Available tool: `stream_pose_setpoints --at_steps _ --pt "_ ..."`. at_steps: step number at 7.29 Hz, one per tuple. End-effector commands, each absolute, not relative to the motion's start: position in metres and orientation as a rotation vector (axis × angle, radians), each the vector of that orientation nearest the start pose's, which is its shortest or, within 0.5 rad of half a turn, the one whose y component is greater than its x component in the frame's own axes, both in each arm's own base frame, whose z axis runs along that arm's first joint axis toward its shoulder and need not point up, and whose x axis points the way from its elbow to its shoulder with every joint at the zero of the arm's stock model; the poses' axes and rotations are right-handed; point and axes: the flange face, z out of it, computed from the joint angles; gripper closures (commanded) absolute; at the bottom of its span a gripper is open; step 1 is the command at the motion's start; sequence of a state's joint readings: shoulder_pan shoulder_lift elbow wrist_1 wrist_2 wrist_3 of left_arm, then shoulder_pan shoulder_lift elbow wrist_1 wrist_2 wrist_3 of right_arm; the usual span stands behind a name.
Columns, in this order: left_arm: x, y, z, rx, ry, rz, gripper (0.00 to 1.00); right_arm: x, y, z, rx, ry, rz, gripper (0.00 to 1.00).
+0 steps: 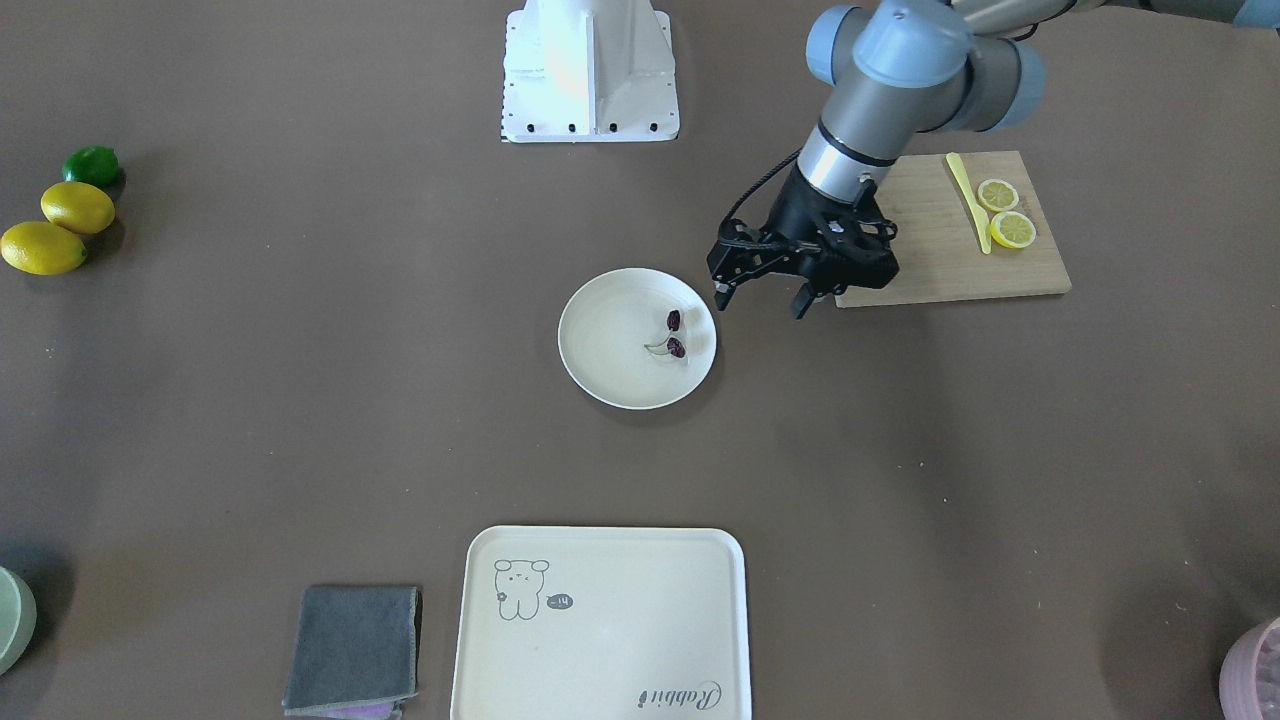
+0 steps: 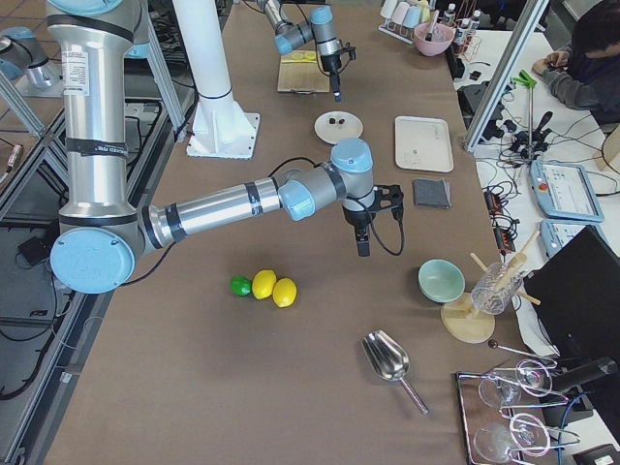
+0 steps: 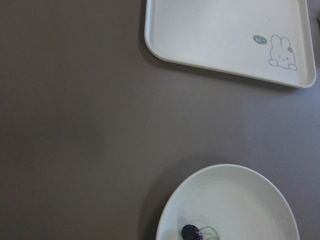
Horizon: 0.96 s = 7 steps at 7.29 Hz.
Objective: Place red cherry on plate
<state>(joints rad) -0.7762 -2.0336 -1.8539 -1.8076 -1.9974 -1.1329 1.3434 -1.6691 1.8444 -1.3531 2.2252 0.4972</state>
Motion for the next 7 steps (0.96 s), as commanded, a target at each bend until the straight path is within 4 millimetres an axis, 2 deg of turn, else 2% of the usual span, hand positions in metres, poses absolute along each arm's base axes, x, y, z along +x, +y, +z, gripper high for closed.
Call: stream_pose_setpoints --at_steps 1,2,4,5,6,7 --pt "0.242 -0.545 0.254 0.223 0.905 -0.006 0.03 0.001 -0.446 0.583 0.125 -0.729 0.066 0.0" --pt "0.179 -0.561 0.273 0.241 0.842 0.082 0.03 0.023 -0.438 0.592 0.115 -0.733 0.032 0.0" --pt "0.033 -0.571 0.342 0.234 0.731 0.215 0.03 0.046 -0.427 0.609 0.135 -0.715 -0.067 0.0" --pt "-0.016 -0.571 0.363 0.228 0.69 0.277 0.03 0.053 -0.421 0.627 0.136 -0.708 -0.123 0.0" --pt "-0.048 -0.538 0.432 0.189 0.699 0.325 0.02 0.057 -0.417 0.635 0.139 -0.706 -0.154 0.0" --pt "-0.063 -0.516 0.474 0.165 0.714 0.287 0.02 0.058 -0.417 0.636 0.138 -0.709 -0.153 0.0"
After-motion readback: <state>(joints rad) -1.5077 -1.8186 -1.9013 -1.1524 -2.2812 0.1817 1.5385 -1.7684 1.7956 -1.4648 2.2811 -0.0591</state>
